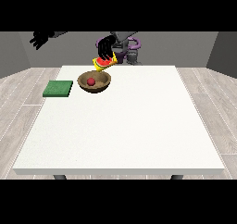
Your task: Pick the cup and pour the ball into the bowl, then pick the bowl and place it on the pad
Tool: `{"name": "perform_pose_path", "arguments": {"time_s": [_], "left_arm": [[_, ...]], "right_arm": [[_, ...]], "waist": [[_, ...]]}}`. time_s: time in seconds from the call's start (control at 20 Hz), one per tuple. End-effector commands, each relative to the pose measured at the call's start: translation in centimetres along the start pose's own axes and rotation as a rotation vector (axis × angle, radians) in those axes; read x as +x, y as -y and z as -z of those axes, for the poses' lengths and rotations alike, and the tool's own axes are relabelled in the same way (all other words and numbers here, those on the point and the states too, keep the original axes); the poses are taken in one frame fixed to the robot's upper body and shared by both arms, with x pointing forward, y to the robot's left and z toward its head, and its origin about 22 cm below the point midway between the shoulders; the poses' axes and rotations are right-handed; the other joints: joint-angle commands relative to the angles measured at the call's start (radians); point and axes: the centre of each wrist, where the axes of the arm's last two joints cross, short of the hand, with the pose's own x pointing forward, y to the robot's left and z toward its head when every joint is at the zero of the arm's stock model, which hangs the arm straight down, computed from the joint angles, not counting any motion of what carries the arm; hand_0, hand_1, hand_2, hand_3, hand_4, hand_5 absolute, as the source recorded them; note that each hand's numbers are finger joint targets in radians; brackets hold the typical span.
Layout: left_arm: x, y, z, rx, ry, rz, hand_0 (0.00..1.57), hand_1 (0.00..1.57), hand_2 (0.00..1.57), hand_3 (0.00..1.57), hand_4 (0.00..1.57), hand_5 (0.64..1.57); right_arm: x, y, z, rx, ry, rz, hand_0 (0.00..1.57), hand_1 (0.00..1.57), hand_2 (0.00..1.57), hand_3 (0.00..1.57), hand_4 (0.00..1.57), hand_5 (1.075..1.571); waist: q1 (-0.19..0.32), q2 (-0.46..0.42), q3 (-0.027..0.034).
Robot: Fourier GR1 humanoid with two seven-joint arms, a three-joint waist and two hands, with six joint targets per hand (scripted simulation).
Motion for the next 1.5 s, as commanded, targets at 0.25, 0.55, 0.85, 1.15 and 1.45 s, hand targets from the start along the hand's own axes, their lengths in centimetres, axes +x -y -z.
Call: {"name": "perform_pose_path", "arguments": {"time_s": [0.25, 0.55, 0.85, 1.15, 1.45], "left_arm": [[-5.9, -0.3, 1.0, 0.06, -0.108, -0.318, 0.75, 0.75, 1.57, 1.54, 1.11, 1.556], [-12.0, -1.2, 1.2, 0.153, -0.262, -0.971, 0.64, 0.64, 0.94, 0.67, 1.28, 1.545], [-19.0, -3.0, 1.1, 0.201, -0.296, -1.572, 0.0, 0.0, 0.0, 0.0, 1.09, 1.571], [-27.6, -2.7, -0.2, 0.224, -0.096, -1.836, 0.0, 0.0, 0.0, 0.0, 1.06, 1.566], [-35.7, -1.1, -3.0, 0.281, -0.08, -1.868, 0.0, 0.0, 0.0, 0.0, 1.05, 1.555]], "right_arm": [[-0.8, 2.3, -2.6, -0.074, -0.028, -0.016, 0.0, 0.0, 0.0, 0.17, 0.71, 1.55], [-2.3, 0.7, -2.5, -0.154, -0.037, 0.007, 0.0, 0.0, 0.0, 0.13, 0.78, 1.559], [-3.7, 0.5, -3.2, -0.204, -0.076, 0.011, 0.0, 0.0, 0.0, 0.0, 0.78, 1.555], [-6.5, -2.5, -2.8, -0.252, -0.045, 0.065, 0.0, 0.0, 0.0, 0.0, 0.72, 1.566], [-9.1, -6.0, -2.3, -0.243, -0.001, 0.117, 0.0, 0.0, 0.0, 0.0, 0.74, 1.567]], "waist": [[0.075, -0.045, -0.0022], [0.199, -0.048, -0.0123], [0.264, -0.025, -0.014], [0.334, 0.067, -0.0028], [0.313, 0.169, -0.0007]]}}
